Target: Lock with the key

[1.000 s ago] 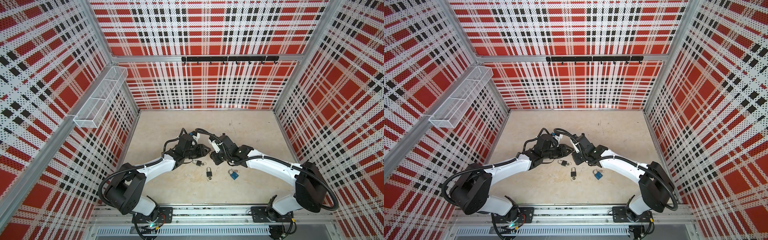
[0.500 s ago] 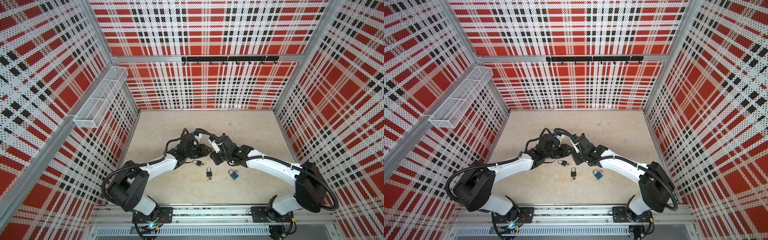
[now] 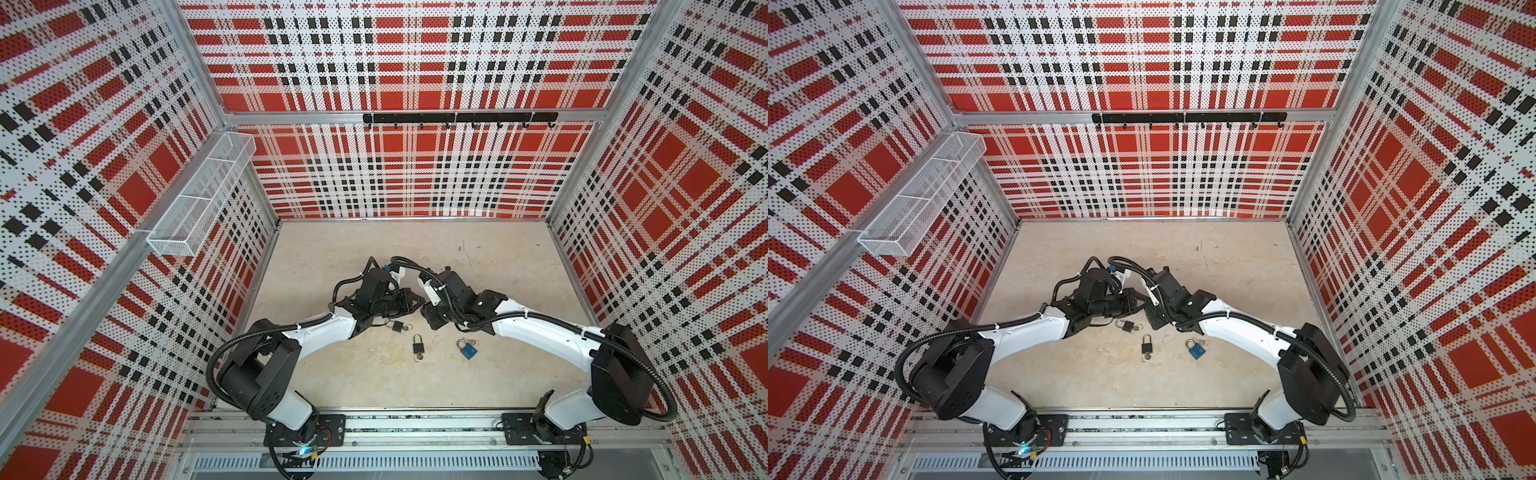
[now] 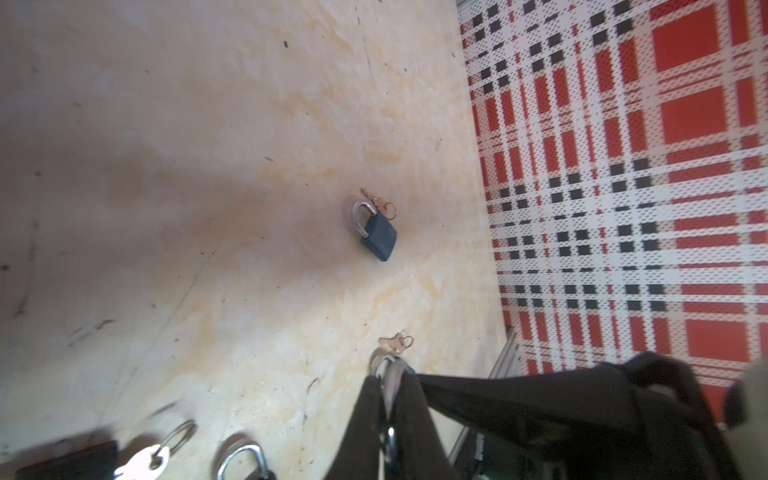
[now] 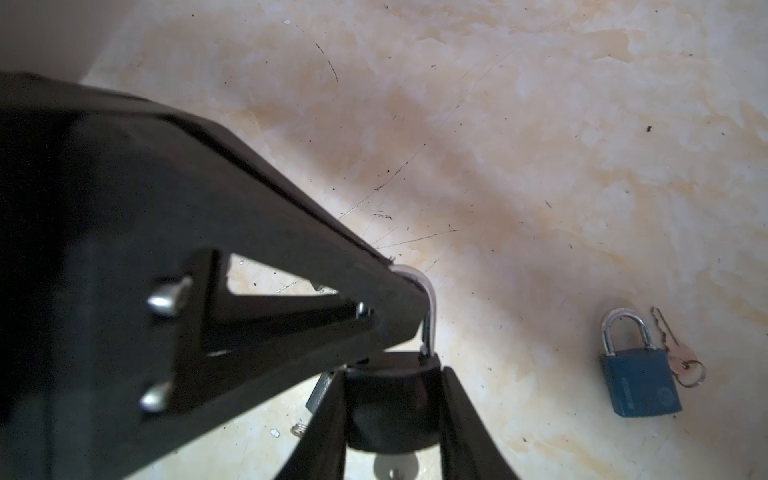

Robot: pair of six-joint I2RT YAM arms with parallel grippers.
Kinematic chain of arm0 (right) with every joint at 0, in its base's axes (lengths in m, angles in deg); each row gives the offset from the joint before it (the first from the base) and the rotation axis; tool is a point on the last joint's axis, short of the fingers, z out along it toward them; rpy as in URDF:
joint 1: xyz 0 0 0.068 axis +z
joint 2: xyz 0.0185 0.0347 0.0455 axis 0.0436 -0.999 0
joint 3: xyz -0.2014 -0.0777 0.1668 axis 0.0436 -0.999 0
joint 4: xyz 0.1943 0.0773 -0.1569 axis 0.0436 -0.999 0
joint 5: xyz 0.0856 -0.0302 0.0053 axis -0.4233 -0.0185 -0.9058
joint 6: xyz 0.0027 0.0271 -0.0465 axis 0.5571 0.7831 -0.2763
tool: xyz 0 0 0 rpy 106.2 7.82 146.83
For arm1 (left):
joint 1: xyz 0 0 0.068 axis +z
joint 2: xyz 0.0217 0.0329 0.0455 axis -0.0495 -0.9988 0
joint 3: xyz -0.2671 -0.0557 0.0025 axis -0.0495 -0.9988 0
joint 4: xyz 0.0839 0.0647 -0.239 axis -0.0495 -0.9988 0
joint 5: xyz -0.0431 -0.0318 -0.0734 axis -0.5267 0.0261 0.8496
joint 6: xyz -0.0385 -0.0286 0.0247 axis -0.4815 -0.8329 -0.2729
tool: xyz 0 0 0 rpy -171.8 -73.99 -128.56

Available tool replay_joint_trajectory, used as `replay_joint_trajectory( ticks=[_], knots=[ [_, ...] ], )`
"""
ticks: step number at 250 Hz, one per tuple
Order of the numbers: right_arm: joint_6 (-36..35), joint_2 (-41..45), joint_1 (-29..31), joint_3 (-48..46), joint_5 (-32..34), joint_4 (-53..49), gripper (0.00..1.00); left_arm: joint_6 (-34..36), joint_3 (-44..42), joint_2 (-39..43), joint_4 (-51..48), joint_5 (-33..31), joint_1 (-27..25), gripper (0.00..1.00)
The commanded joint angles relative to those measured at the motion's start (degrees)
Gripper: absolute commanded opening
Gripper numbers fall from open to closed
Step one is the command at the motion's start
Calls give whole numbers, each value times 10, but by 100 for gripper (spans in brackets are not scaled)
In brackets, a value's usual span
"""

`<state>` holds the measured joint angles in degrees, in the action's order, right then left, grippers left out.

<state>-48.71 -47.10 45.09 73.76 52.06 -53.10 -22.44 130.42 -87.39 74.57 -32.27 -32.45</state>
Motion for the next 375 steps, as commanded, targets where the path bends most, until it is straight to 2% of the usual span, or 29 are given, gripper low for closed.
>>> replay_joint_trajectory(
  ticks=[1, 25, 55, 85, 111, 133, 160, 213, 246, 301, 375],
  knots=[
    [-1, 28, 3, 15, 2, 29, 21, 2, 15, -6, 11, 0, -4, 0],
    [2, 33, 3, 14, 7, 33, 24, -1, 15, -2, 13, -5, -4, 0],
    [9, 47, 4, 11, 12, 39, 48, -14, 11, 15, 22, -22, -3, 0],
    [23, 87, -4, -10, -18, 68, 56, -41, 13, 44, 26, -58, -3, 0],
    [58, 140, -38, -45, -83, 117, 56, -74, 24, 77, 32, -106, -7, 0],
    [89, 188, -92, -84, -168, 188, 56, -105, 39, 100, 38, -147, -15, 0],
    [99, 226, -150, -112, -231, 254, 52, -142, 67, 114, 41, -174, -25, 0],
    [42, 249, -178, -115, -262, 273, 52, -196, 120, 121, 41, -188, -43, 0],
    [35, 263, -179, -118, -278, 290, 54, -223, 127, 130, 40, -206, -62, 0],
    [29, 270, -179, -123, -278, 308, 54, -252, 116, 146, 38, -221, -86, 0],
    [7, 253, -179, -105, -258, 300, 49, -268, 106, 164, 36, -223, -89, 0]
  ],
)
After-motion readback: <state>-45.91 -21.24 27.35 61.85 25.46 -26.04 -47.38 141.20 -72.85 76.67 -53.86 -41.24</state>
